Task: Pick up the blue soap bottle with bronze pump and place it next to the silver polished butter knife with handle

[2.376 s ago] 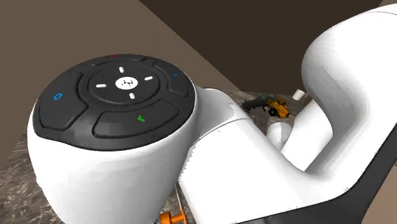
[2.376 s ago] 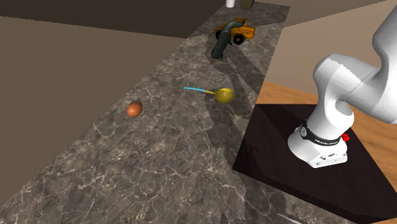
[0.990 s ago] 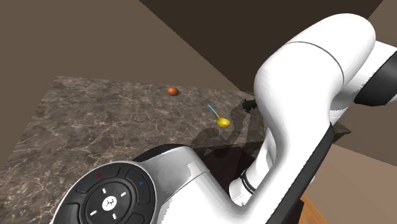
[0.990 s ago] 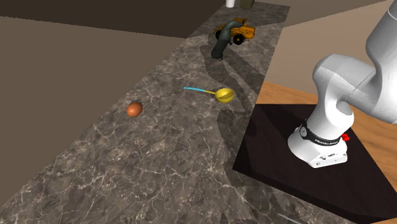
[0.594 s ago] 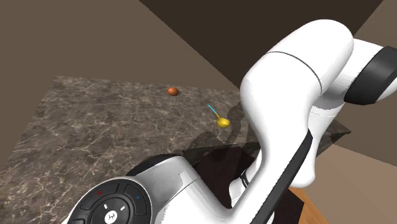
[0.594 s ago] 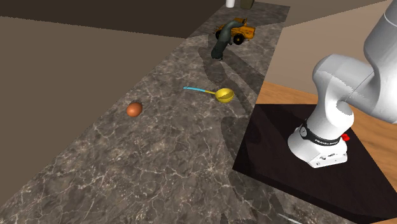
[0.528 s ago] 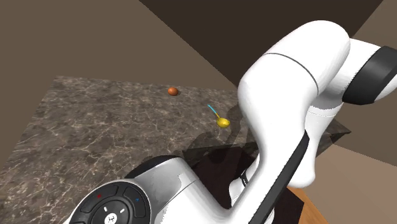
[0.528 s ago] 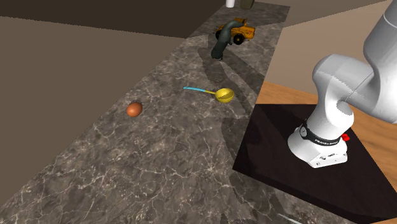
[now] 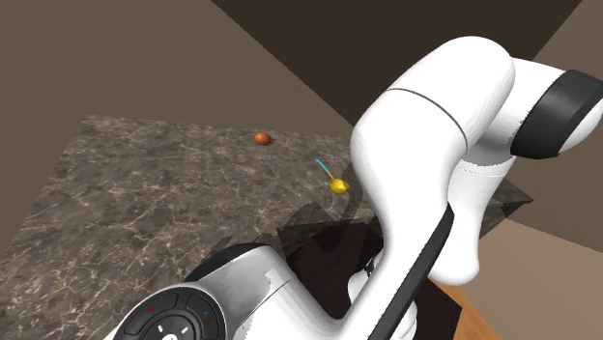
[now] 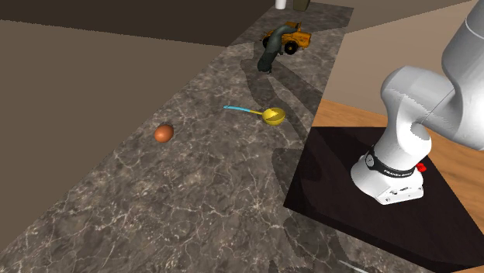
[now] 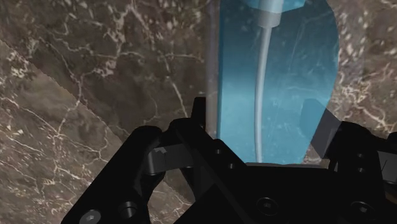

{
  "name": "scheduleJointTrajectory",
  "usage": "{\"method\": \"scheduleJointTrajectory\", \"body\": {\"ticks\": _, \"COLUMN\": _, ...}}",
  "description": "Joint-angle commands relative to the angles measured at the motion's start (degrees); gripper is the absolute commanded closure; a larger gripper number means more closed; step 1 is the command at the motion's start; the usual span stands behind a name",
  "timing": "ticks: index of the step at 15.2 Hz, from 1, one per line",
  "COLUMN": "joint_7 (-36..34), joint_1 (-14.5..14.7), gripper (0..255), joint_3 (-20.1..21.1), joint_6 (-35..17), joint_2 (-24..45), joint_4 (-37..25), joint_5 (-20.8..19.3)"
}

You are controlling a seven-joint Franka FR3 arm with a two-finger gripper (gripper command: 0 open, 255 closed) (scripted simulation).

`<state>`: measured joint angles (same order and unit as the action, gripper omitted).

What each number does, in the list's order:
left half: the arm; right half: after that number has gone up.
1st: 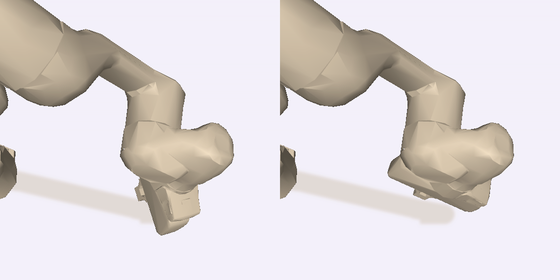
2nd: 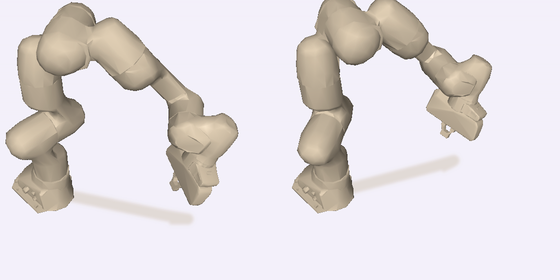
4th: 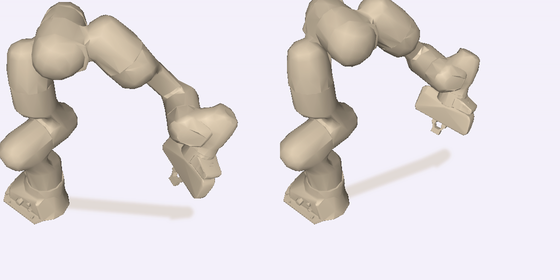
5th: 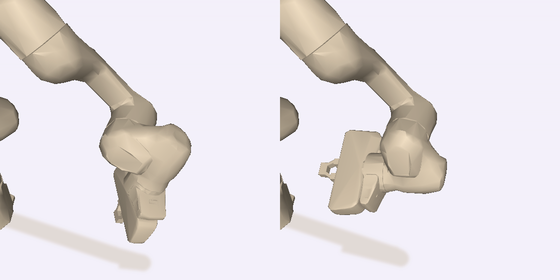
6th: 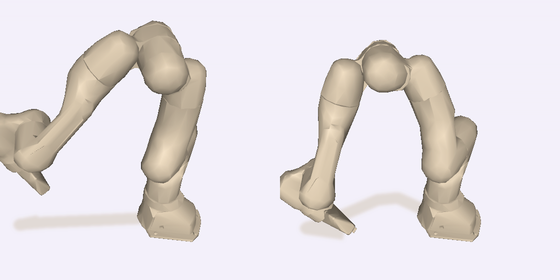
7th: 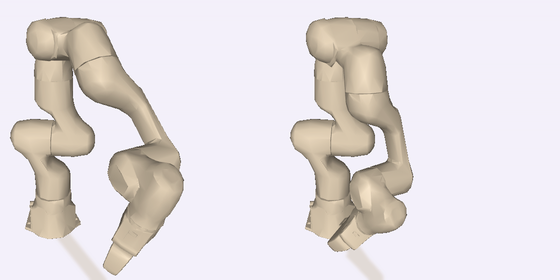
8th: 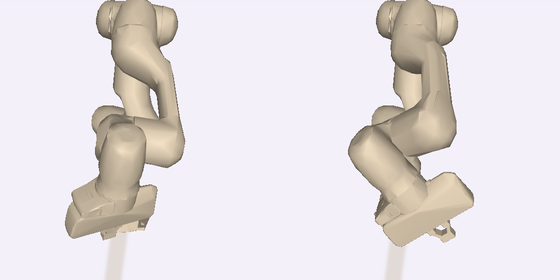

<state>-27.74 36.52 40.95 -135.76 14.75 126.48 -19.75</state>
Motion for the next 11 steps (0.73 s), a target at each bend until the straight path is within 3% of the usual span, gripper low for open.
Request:
{"method": "scheduleJointTrajectory", "body": {"ticks": 1, "joint_7": 0.0, "joint_1": 0.0, "gripper": 255, "joint_3": -0.1, "joint_6": -0.1, "joint_2": 0.2, "joint_4": 0.0, "joint_5": -0.1}}
{"method": "scheduleJointTrajectory", "body": {"ticks": 2, "joint_7": 0.0, "joint_1": 0.0, "gripper": 0, "joint_3": -0.1, "joint_6": -0.1, "joint_2": 0.2, "joint_4": 0.0, "joint_5": 0.0}}
{"method": "scheduleJointTrajectory", "body": {"ticks": 7, "joint_7": 0.0, "joint_1": 0.0, "gripper": 0, "joint_3": -0.1, "joint_6": -0.1, "joint_2": 0.2, "joint_4": 0.0, "joint_5": -0.1}}
{"method": "scheduleJointTrajectory", "body": {"ticks": 11, "joint_7": 4.4, "joint_1": -2.0, "gripper": 0, "joint_3": 2.7, "joint_6": 5.5, "joint_2": -5.8, "joint_4": -1.7, "joint_5": 6.5}}
